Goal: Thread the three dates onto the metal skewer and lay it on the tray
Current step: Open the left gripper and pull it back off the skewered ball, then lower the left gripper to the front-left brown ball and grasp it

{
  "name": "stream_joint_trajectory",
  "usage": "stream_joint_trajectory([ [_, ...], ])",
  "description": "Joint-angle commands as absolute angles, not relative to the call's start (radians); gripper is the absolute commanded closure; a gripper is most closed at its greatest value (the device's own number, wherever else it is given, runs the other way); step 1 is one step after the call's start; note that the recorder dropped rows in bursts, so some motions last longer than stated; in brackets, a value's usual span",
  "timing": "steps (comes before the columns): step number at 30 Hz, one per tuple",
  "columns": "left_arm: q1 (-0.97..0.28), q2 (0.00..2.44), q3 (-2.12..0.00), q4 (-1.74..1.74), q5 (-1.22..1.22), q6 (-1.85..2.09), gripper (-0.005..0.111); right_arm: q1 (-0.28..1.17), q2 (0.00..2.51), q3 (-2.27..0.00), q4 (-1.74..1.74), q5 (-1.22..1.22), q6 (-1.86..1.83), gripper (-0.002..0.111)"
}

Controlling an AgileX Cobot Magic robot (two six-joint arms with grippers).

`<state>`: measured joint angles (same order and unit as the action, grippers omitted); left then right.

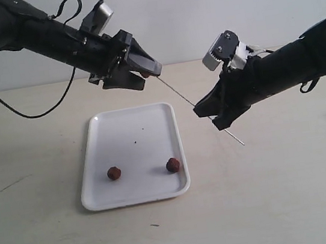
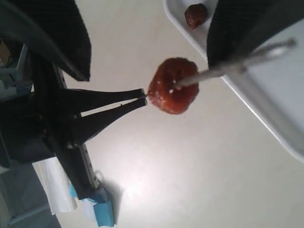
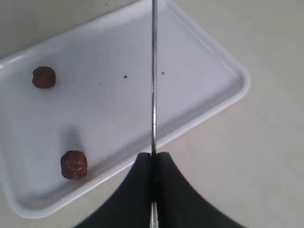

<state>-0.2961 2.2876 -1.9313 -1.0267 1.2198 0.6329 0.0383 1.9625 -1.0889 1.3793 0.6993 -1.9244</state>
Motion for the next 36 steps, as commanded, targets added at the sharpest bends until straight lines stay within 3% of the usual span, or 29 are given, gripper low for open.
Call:
stream_joint_trajectory([
  [1,-0.281,2.254,-1.930,-1.060,1.221,0.650,0.040,0.035,1.952,-1.095,1.440,0.708,-1.914,0.108],
  [11,-0.219,2.249,-1.930,-1.044,1.221,0.652,0.040,0.035,1.952,-1.095,1.595,0.738,-1.939,0.108],
  [36,-0.219,2.249,-1.930,-0.752,1.221,0.654,0.040,0.035,1.952,-1.051,1.744,0.809,-1.863,0.108],
])
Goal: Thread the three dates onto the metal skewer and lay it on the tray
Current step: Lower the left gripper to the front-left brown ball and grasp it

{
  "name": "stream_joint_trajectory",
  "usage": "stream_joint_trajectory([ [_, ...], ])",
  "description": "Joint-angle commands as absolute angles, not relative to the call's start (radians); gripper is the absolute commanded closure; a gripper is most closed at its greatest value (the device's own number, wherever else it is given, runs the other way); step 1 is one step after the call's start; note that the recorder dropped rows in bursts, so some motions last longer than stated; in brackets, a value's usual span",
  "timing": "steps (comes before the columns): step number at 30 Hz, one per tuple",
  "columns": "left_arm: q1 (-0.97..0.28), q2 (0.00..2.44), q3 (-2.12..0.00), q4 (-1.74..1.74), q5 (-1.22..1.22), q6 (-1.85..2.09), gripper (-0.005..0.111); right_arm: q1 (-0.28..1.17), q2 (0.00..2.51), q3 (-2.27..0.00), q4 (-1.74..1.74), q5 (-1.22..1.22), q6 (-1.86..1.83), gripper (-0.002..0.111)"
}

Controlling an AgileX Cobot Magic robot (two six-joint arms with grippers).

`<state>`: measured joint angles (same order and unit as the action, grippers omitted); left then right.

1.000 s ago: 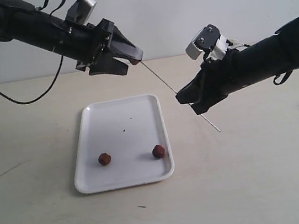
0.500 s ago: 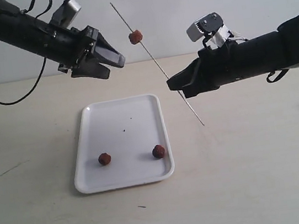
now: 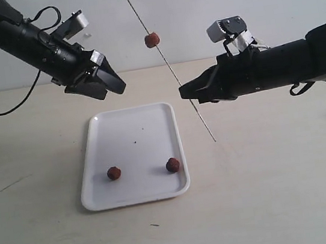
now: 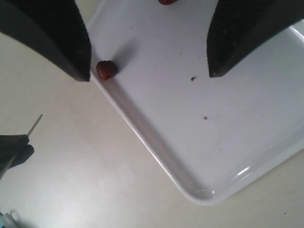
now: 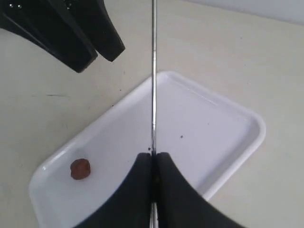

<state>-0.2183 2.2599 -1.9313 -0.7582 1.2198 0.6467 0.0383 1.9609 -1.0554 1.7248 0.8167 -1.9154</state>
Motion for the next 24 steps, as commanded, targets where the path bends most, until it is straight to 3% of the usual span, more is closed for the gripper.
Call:
stream_joint_trajectory([
  [1,-0.221,2.249,-1.930,-0.739,1.221,0.651,0.040,0.035,1.952,-1.051,1.744,0.804,-1.840,0.108],
  [14,-0.284,2.239,-1.849,-0.558,1.221,0.757,0.040,0.035,1.886,-1.033,1.744,0.778,-1.827,0.108],
  [24,-0.381,2.087,-1.577,-0.328,1.221,0.656,0.040,0.035,1.772,-0.875,1.744,0.725,-1.835,0.108],
])
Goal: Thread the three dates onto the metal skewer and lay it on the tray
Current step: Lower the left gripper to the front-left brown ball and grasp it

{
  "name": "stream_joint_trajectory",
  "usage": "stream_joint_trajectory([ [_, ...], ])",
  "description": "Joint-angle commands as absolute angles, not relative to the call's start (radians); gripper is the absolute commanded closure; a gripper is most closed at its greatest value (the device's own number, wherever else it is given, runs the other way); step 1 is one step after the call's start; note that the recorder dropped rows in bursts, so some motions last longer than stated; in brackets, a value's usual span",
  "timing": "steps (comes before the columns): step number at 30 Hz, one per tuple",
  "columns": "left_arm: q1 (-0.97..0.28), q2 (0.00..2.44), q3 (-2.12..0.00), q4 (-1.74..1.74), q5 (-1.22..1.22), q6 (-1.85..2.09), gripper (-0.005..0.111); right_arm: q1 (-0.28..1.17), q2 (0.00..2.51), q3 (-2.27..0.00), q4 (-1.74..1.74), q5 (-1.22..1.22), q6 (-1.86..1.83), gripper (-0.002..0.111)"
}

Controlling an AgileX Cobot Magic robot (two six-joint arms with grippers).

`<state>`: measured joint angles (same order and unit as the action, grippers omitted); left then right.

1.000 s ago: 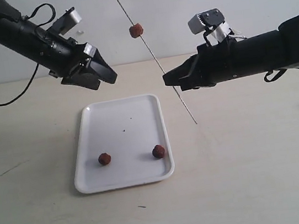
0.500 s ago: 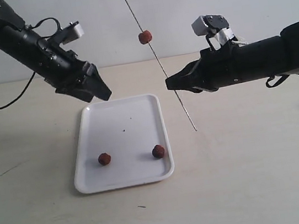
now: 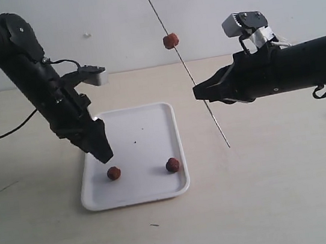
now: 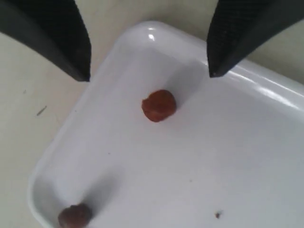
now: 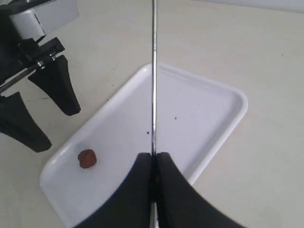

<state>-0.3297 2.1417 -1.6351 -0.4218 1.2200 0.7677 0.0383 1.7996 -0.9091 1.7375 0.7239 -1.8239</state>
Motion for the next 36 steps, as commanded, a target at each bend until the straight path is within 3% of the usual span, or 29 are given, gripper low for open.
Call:
stream_joint_trajectory([
  [1,-0.397,2.079,-1.570,-0.284,1.217,0.590,0.040,0.035,1.771,-0.865,1.744,0.727,-1.835,0.108],
  [5,-0.475,2.073,-1.521,-0.216,1.047,0.360,0.040,0.035,1.769,-0.843,1.744,0.727,-1.832,0.108],
  [13,-0.521,2.073,-1.465,-0.186,0.911,0.331,0.040,0.035,1.769,-0.843,1.744,0.733,-1.834,0.108],
  [36,-0.533,2.073,-1.419,-0.118,0.839,0.253,0.040,0.035,1.769,-0.843,1.744,0.739,-1.835,0.108],
])
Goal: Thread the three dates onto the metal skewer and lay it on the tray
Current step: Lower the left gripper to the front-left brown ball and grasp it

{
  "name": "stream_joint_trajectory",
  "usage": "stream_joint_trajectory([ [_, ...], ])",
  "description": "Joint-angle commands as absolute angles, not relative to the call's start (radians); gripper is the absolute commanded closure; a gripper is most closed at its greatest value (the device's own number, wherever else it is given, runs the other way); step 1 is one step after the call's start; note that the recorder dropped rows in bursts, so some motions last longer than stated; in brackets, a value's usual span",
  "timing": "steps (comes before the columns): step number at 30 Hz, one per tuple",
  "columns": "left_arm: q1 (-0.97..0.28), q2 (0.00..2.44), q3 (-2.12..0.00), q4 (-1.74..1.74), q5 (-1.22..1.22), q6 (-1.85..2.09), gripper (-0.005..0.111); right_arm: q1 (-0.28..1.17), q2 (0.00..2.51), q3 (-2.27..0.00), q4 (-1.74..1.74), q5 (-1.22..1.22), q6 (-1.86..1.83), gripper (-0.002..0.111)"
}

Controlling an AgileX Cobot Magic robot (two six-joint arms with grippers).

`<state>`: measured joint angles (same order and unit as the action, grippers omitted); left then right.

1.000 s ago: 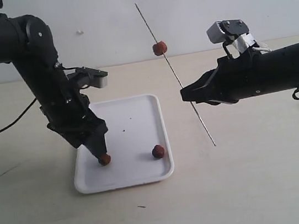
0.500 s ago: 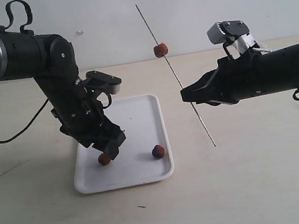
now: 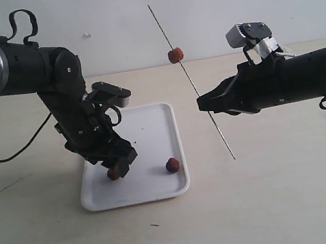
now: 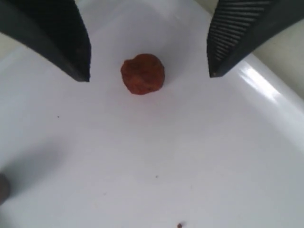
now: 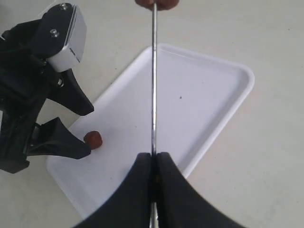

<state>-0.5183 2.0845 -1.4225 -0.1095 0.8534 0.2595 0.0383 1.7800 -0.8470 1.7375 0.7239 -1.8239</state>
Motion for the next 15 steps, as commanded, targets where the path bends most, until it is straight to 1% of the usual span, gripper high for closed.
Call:
stream_joint_trajectory([
  [1,-0.538,2.073,-1.419,-0.118,0.836,0.253,0.042,0.035,1.769,-0.843,1.744,0.741,-1.835,0.108],
  [4,-0.544,2.073,-1.419,-0.118,0.836,0.251,0.047,0.035,1.769,-0.843,1.744,0.763,-1.835,0.108],
  [15,-0.546,2.128,-1.419,-0.111,0.852,0.249,0.047,0.035,1.769,-0.843,1.744,0.765,-1.835,0.108],
])
